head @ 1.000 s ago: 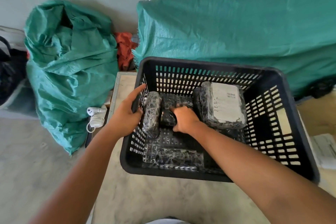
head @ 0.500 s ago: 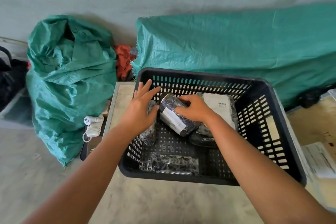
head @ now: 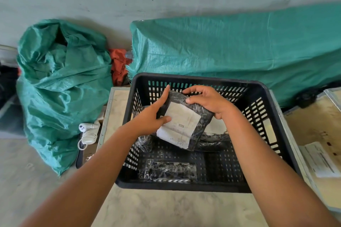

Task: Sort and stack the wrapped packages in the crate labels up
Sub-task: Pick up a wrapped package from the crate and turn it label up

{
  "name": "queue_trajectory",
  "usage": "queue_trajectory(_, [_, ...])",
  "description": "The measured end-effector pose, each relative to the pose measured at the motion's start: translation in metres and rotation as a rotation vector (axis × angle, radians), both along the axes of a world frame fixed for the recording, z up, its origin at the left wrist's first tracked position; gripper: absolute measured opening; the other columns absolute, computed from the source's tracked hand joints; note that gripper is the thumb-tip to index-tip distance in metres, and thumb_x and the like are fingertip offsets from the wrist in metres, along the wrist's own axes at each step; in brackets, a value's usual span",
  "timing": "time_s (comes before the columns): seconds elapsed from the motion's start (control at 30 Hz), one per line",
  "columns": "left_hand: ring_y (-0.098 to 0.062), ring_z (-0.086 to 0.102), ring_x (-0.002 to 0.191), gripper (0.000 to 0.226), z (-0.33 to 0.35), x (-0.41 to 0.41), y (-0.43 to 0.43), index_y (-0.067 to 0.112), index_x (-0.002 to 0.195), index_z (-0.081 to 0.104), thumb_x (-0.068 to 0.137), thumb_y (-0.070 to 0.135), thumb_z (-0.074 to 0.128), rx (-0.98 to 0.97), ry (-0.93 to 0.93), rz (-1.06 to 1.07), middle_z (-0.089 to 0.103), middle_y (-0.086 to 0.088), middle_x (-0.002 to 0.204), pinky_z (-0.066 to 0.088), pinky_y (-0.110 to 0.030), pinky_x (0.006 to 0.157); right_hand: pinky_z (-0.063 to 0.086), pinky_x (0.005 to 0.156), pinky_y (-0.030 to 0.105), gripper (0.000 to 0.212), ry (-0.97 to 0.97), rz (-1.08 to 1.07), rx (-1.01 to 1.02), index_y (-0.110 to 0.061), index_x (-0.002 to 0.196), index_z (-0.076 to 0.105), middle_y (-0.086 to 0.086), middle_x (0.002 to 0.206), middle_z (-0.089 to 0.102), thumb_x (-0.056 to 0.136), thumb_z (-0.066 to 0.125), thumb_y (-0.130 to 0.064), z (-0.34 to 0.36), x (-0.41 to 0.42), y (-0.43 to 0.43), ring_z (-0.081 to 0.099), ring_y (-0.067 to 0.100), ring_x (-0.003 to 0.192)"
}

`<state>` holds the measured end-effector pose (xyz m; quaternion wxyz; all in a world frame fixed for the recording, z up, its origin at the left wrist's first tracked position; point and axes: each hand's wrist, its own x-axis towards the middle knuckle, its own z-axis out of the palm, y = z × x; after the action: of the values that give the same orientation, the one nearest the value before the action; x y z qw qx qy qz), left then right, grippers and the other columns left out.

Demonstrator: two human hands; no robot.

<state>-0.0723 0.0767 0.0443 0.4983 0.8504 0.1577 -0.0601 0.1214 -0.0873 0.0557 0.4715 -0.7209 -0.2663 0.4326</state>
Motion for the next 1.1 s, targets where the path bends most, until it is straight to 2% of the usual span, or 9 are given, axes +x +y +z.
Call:
queue_trajectory(0.13, [-0.014,0.054,0.128,0.090,-0.006,0.004,-0.003,0.070,0.146,-0.006,0.103,0.022,0.056,-0.010,0.049,-0.011,0.041,0.014,0.153,0.044,-0.034,0.107,0.059,0.089,0.041,0.028,-0.070,-0.041,0.001,-0.038,0.100,0.080,-0.003,0.103,0.080,0.076,0.087,-0.026,-0.009,0.003,-0.001,0.077,0.012,0.093])
queue_trajectory(0.23, [-0.009,0.061,0.076,0.073,-0.015,0.005,0.000,0.066,0.150,0.003,0.107,0.025,0.047,0.042,0.137,0.024,0.066,-0.001,0.130,0.053,-0.023,0.069,0.056,0.097,0.035,0.040,-0.259,0.050,-0.066,-0.052,0.104,0.076,-0.020,0.112,0.075,0.068,0.090,-0.046,-0.016,-0.002,0.000,0.070,-0.003,0.102])
queue_trajectory(0.3, [-0.012,0.054,0.064,0.068,-0.019,0.007,0.002,0.063,0.152,0.009,0.108,0.025,0.044,0.045,0.181,0.054,0.070,-0.006,0.108,0.049,-0.024,0.058,0.051,0.104,0.034,0.060,-0.320,0.148,-0.123,-0.054,0.118,0.070,-0.021,0.127,0.068,0.062,0.091,-0.052,-0.020,-0.009,0.000,0.063,-0.001,0.117])
queue_trajectory(0.5, [-0.027,0.068,0.086,0.068,-0.022,0.009,0.004,0.057,0.154,0.017,0.106,0.022,0.049,-0.001,0.183,0.120,0.067,-0.002,0.120,0.060,-0.038,0.074,0.050,0.102,0.035,0.057,-0.477,0.143,-0.186,-0.041,0.130,0.068,-0.007,0.135,0.067,0.077,0.088,-0.032,-0.022,-0.011,0.007,0.061,0.014,0.122])
queue_trajectory(0.63, [-0.009,0.065,0.081,0.081,-0.025,0.005,0.002,0.053,0.157,0.014,0.101,0.018,0.061,0.045,0.200,0.174,0.063,0.004,0.126,0.052,-0.015,0.056,0.048,0.103,0.035,0.056,-0.659,0.197,-0.240,-0.035,0.133,0.067,-0.001,0.134,0.069,0.081,0.086,-0.029,-0.020,-0.020,0.020,0.064,0.017,0.120])
queue_trajectory(0.77, [-0.021,0.063,0.102,0.096,-0.035,0.004,-0.010,0.029,0.162,-0.003,0.096,0.014,0.066,0.155,0.310,0.160,0.060,-0.008,0.137,0.055,-0.033,0.086,0.048,0.106,0.041,0.057,-0.703,0.255,-0.313,-0.031,0.137,0.064,0.003,0.139,0.065,0.084,0.083,-0.023,-0.032,-0.034,0.036,0.067,0.020,0.118])
queue_trajectory(0.83, [-0.031,0.053,0.128,0.102,-0.041,0.009,-0.022,0.014,0.160,-0.013,0.096,0.016,0.067,0.144,0.322,0.204,0.039,-0.017,0.156,0.050,-0.038,0.100,0.044,0.111,0.043,0.057,-0.665,0.260,-0.331,-0.030,0.137,0.064,0.003,0.142,0.063,0.084,0.083,-0.020,-0.033,-0.030,0.038,0.060,0.021,0.128])
queue_trajectory(0.93, [-0.040,0.013,0.153,0.105,-0.050,0.018,-0.042,0.001,0.156,-0.018,0.096,0.016,0.066,0.168,0.372,0.241,-0.014,-0.024,0.166,0.033,-0.043,0.118,0.038,0.116,0.044,0.058,-0.627,0.262,-0.353,-0.028,0.138,0.063,0.001,0.145,0.060,0.085,0.083,-0.018,-0.034,-0.024,0.039,0.052,0.022,0.138])
queue_trajectory(1.1, [-0.048,-0.001,0.151,0.097,-0.066,0.018,-0.057,-0.011,0.153,-0.014,0.097,0.006,0.062,0.222,0.365,0.198,-0.028,-0.034,0.158,0.026,-0.038,0.120,0.025,0.120,0.055,0.059,-0.694,0.260,-0.413,-0.031,0.144,0.057,0.004,0.149,0.056,0.089,0.078,-0.020,-0.039,-0.030,0.041,0.049,0.028,0.140])
